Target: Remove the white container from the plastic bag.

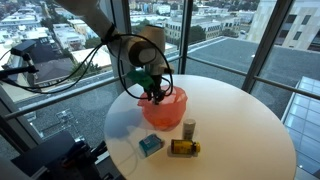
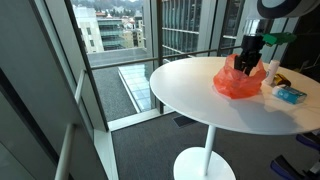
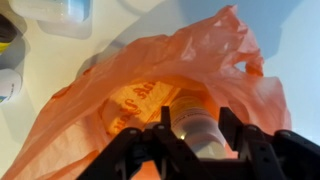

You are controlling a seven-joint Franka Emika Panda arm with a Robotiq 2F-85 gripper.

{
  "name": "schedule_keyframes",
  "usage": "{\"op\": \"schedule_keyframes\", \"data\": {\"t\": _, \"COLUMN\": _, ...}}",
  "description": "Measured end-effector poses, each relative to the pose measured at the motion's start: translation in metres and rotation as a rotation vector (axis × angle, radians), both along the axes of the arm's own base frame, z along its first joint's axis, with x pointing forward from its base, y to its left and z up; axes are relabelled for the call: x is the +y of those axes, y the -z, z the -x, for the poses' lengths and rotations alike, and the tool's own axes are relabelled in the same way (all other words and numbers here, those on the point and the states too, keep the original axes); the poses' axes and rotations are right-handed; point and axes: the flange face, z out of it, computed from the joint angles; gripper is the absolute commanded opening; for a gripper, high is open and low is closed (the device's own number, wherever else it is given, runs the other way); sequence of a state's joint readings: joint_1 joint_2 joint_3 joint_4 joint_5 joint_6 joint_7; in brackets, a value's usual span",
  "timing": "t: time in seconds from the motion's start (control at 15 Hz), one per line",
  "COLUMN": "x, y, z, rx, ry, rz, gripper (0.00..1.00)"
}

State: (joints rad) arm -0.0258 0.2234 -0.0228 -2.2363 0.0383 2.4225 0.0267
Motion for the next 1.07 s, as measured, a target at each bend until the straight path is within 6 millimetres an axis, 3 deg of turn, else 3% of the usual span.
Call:
{"op": "schedule_keyframes", "data": {"t": 0.07, "x": -0.001, "y": -0.001, "z": -0.001, "rx": -0.002, "ry": 0.000, "rz": 0.002, "gripper": 0.94}}
{"op": "schedule_keyframes", "data": {"t": 0.2, "x": -0.004, "y": -0.002, "z": -0.002, "rx": -0.005, "ry": 0.003, "rz": 0.004, "gripper": 1.00}}
{"op": "schedule_keyframes", "data": {"t": 1.0, "x": -0.007, "y": -0.002, "z": -0.014, "rx": -0.016, "ry": 0.006, "rz": 0.008, "gripper": 1.00}}
{"op": "schedule_keyframes", "data": {"t": 1.07, "x": -0.007, "y": 0.000, "z": -0.016, "rx": -0.015, "ry": 0.006, "rz": 0.009, "gripper": 0.75}}
